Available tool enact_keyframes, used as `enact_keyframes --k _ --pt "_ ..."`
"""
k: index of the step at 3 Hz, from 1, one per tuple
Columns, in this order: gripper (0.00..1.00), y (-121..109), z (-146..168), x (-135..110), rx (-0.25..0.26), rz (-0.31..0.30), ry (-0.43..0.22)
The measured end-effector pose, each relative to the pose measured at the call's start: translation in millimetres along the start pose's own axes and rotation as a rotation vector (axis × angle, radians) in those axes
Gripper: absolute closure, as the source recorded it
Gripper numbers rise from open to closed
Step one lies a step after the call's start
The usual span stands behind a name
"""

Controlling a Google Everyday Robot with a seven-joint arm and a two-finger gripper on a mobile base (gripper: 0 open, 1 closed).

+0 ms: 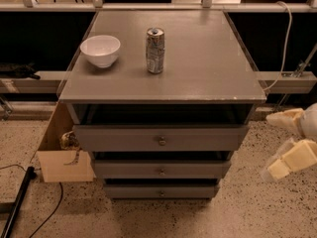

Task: Open top drawer

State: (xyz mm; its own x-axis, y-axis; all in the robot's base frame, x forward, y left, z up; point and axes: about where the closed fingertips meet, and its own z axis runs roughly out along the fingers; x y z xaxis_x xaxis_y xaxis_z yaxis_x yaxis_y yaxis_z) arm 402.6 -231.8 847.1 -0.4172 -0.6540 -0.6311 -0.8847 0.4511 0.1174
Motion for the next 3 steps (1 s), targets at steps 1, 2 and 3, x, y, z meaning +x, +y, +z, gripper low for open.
enact_keyframes --k 1,2,3 --pt "0.0 8 -1 -14 -0.029 0.033 -0.083" --pt "0.0 8 -2 -14 -0.027 0.031 -0.082" --pt "0.0 2 3 -4 0.009 0.088 -0.104"
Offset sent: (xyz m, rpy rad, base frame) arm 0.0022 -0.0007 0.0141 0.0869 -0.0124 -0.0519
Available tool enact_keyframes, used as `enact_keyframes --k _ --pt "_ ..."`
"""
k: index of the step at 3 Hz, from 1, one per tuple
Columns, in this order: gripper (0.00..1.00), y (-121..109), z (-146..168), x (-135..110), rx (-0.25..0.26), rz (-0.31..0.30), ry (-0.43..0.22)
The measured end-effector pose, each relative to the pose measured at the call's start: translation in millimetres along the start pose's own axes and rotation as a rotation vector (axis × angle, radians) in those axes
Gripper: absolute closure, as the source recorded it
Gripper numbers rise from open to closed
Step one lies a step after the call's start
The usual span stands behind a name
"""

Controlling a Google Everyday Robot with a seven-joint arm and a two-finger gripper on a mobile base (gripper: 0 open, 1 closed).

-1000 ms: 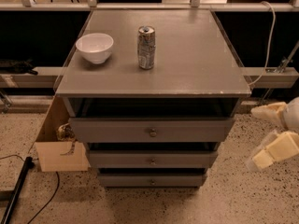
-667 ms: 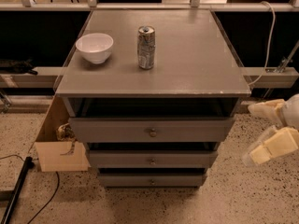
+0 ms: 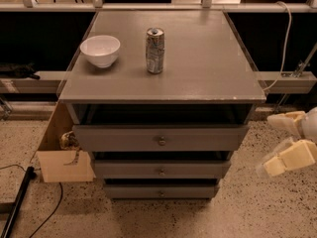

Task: Open top drawer

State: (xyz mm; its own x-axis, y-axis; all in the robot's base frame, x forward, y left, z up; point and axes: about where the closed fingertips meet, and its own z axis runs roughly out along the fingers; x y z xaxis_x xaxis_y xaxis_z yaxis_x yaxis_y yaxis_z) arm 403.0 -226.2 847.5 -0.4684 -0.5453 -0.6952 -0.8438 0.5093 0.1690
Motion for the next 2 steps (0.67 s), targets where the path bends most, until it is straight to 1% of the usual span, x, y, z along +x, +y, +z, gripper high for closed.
enact_keyframes --k 1,2 --pt "0.0 -8 20 19 0.041 0.063 0.01" --pt "0.0 -17 38 34 0.075 0.104 0.019"
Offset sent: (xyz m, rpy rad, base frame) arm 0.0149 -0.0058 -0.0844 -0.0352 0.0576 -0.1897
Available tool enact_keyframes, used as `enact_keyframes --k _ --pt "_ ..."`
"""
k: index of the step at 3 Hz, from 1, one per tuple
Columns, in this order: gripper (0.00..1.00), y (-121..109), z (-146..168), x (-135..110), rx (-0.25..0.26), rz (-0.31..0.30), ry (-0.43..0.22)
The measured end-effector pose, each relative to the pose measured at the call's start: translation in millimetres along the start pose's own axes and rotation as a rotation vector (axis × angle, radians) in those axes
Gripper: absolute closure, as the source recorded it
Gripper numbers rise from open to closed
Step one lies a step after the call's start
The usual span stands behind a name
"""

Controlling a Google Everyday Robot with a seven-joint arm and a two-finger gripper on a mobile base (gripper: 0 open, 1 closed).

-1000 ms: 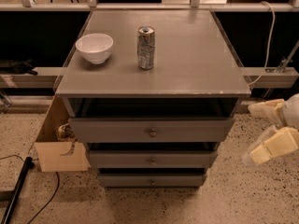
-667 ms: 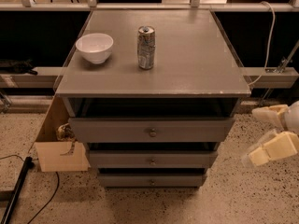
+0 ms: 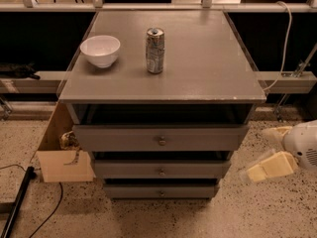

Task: Open top drawer

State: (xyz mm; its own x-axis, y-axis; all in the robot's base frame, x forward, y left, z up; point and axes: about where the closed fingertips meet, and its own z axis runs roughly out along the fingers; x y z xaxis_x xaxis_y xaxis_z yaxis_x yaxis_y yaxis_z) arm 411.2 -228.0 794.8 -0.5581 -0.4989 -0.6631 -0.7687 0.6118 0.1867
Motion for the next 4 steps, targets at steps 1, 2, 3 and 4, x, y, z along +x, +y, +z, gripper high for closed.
enact_keyframes --k 1,2,3,4 --pt "0.0 -6 23 5 0.013 -0.001 0.031" --pt "0.0 -15 79 0 0.002 -0.032 0.122" --pt "0.0 -15 81 -1 0.002 -0.035 0.125" --pt "0.0 -10 76 5 0.019 -0.049 0.124"
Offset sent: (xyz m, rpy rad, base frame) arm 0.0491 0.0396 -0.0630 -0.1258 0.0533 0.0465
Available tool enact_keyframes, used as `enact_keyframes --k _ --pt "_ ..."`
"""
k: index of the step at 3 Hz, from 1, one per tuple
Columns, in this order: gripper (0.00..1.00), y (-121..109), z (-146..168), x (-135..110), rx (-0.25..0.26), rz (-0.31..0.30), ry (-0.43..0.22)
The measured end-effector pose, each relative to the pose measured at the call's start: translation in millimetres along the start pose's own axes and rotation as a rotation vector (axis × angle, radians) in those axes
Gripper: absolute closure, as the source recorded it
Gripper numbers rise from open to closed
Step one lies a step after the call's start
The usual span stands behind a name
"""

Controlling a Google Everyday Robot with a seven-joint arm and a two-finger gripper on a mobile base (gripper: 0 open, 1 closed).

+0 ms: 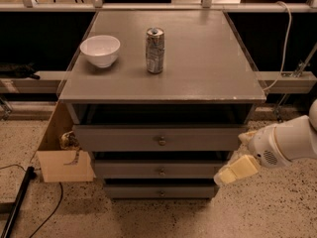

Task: Open top drawer

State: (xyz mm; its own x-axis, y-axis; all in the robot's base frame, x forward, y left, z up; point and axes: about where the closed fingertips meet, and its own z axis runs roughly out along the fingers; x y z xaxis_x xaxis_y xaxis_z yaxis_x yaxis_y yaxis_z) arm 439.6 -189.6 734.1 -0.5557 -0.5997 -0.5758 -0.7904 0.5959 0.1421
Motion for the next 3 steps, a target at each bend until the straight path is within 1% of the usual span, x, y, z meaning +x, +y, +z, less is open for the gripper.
enact_keyframes --k 1,2,3 --pt "0.0 6 12 -2 -0.001 -0.026 0.006" --pt "0.0 5 35 -11 -0.001 -0.047 0.002" --pt "0.0 2 50 -15 0.004 -0.055 -0.002"
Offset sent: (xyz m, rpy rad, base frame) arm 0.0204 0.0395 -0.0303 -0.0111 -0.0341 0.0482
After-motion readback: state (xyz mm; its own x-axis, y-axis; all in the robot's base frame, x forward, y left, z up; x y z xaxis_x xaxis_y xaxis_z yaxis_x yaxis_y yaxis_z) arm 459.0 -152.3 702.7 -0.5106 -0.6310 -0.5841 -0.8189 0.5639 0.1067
